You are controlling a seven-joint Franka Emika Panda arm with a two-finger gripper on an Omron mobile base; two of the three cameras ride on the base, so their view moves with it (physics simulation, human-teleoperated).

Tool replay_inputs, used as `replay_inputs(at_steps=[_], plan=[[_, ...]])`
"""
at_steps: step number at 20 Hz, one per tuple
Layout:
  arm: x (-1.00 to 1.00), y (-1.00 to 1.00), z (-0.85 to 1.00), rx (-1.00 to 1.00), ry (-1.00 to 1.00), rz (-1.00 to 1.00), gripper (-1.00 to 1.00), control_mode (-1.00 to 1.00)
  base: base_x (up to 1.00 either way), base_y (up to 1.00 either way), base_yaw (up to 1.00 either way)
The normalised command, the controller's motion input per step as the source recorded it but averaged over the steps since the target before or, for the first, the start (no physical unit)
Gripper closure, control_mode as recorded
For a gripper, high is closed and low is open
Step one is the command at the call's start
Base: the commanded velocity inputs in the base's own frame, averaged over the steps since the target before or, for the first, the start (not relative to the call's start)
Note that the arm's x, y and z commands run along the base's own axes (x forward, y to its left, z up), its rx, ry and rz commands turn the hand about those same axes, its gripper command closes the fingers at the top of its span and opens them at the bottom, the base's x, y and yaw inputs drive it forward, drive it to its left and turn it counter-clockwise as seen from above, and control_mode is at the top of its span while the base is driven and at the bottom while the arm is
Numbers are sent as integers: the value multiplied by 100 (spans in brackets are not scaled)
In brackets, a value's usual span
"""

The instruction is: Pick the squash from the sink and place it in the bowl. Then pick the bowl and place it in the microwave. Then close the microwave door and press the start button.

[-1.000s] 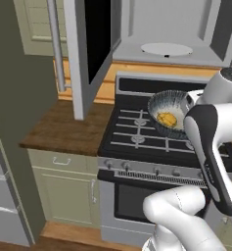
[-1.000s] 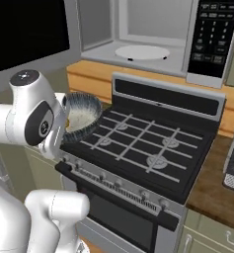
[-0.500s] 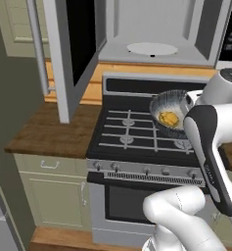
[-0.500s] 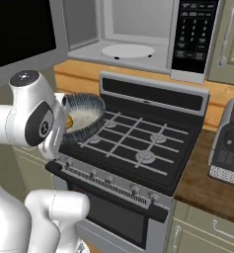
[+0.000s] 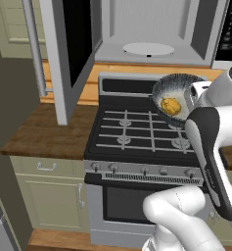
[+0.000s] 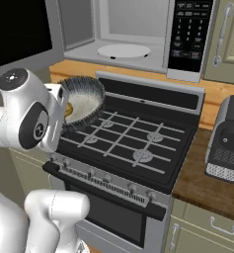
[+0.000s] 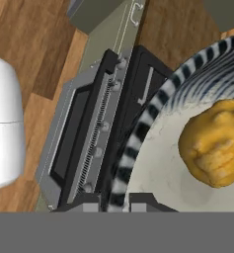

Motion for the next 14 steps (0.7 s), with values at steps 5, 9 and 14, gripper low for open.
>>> replay_inputs(at_steps=[5,9,14], plan=[[18,-3,85,0,-11,2,100,-100,0,0,0],[37,-2,82,0,-20,0,100,-100,0,0,0],[63,-2,76,0,-2,0,100,-100,0,0,0]])
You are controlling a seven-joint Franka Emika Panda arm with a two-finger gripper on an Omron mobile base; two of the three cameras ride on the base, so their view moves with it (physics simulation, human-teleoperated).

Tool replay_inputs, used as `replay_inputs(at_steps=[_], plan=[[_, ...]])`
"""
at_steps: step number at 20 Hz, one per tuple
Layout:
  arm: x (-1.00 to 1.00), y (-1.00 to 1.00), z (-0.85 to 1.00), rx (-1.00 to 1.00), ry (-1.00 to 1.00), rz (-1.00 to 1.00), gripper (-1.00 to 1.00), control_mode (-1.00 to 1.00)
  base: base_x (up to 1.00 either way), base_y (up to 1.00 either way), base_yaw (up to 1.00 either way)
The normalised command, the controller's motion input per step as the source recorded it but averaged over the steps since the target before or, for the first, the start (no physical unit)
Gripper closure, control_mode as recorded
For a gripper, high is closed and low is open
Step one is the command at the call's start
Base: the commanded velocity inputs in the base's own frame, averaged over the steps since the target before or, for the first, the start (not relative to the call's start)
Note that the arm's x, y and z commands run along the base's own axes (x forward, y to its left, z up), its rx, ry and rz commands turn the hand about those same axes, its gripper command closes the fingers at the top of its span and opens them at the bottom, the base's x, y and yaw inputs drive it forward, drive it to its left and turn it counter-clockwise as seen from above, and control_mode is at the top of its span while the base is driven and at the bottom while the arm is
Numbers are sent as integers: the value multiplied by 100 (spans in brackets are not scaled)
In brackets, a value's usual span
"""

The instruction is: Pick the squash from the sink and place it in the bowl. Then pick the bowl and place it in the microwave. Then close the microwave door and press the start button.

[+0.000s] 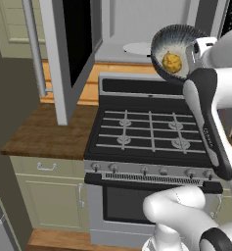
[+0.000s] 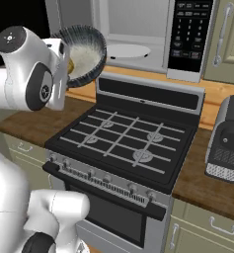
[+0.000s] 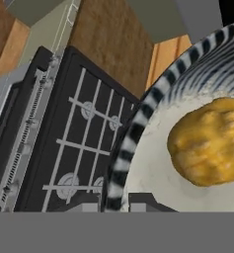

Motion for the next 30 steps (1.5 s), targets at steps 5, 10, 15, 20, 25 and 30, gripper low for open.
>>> replay_inputs(at_steps=[5,10,15,20,25,30], plan=[[98,-11,32,0,0,0,100,-100,0,0,0],[100,-29,9,1,0,0,100,-100,0,0,0],[100,-18,0,2,0,0,100,-100,0,0,0],[100,-1,0,0,0,0,100,-100,0,0,0],[94,-3,0,0,1,0,100,-100,0,0,0],[96,0,-1,0,9,0,100,-100,0,0,0]])
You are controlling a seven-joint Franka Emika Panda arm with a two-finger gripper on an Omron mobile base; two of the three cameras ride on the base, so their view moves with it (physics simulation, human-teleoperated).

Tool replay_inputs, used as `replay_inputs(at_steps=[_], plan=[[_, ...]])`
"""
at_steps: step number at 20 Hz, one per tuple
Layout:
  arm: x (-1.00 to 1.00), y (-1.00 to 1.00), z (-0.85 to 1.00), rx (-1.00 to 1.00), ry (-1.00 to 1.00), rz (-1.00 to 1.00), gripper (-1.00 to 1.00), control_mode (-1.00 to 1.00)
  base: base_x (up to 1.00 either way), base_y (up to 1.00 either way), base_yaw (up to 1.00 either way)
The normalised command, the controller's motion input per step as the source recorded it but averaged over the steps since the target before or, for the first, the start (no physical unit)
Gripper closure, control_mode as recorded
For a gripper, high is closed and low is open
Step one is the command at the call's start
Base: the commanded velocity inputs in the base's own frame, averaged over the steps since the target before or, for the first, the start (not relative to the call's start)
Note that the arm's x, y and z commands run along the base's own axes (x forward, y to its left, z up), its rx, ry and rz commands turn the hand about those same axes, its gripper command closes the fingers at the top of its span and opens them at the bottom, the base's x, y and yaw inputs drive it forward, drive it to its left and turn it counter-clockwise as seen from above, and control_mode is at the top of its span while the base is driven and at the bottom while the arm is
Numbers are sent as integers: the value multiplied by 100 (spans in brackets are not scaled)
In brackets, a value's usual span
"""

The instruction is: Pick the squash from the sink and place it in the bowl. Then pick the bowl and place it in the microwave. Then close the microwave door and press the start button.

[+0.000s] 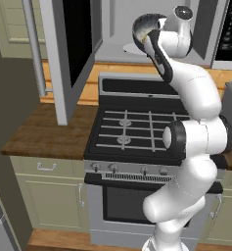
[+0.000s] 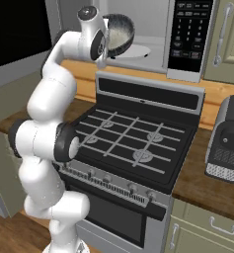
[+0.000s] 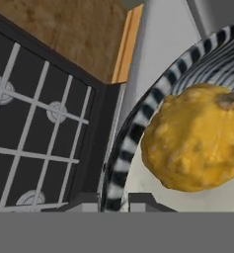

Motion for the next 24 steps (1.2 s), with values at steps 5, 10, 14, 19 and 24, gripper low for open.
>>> replay_inputs(at_steps=[5,10,14,19,24], plan=[[73,-25,-6,0,3,7,100,-100,0,0,0],[67,-35,-9,0,2,8,100,-100,0,0,0],[75,-19,-33,0,0,5,100,-100,0,0,0],[42,36,-27,-3,-3,0,-100,-100,0,0,0],[26,27,-2,-3,-11,0,-100,-100,0,0,0]])
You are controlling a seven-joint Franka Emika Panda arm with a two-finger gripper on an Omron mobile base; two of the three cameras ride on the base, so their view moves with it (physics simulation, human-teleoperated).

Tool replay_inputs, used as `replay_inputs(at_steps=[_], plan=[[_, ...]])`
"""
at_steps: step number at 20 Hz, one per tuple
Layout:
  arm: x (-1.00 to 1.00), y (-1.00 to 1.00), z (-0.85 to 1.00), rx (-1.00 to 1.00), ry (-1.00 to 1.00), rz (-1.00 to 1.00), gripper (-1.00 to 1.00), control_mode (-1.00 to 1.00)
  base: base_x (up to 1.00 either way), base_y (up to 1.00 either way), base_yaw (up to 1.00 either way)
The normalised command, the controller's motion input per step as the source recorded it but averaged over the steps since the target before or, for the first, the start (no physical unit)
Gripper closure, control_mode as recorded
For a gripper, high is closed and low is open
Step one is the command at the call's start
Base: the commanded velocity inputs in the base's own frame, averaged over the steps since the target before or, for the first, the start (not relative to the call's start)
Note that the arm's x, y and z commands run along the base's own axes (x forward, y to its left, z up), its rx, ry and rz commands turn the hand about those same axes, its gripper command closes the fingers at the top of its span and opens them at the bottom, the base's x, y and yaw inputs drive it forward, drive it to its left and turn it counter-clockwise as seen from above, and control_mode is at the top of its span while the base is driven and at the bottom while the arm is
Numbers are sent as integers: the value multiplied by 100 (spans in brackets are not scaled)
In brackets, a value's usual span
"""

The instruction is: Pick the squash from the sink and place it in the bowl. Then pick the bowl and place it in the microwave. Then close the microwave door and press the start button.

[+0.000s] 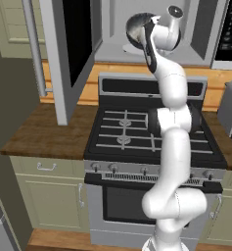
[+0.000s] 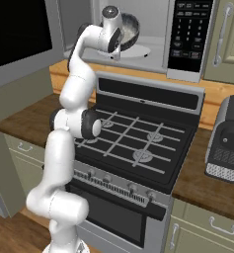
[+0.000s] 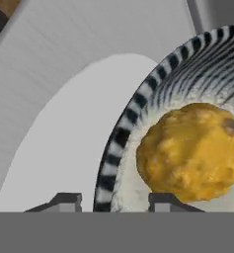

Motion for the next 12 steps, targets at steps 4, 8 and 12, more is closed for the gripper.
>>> replay_inputs(at_steps=[4,8,12], plan=[[-9,5,-60,0,-50,0,-100,-100,0,0,0],[-45,26,-100,0,-63,-3,-100,-100,0,0,0],[-90,70,-100,0,-59,-1,-100,-100,0,0,0]])
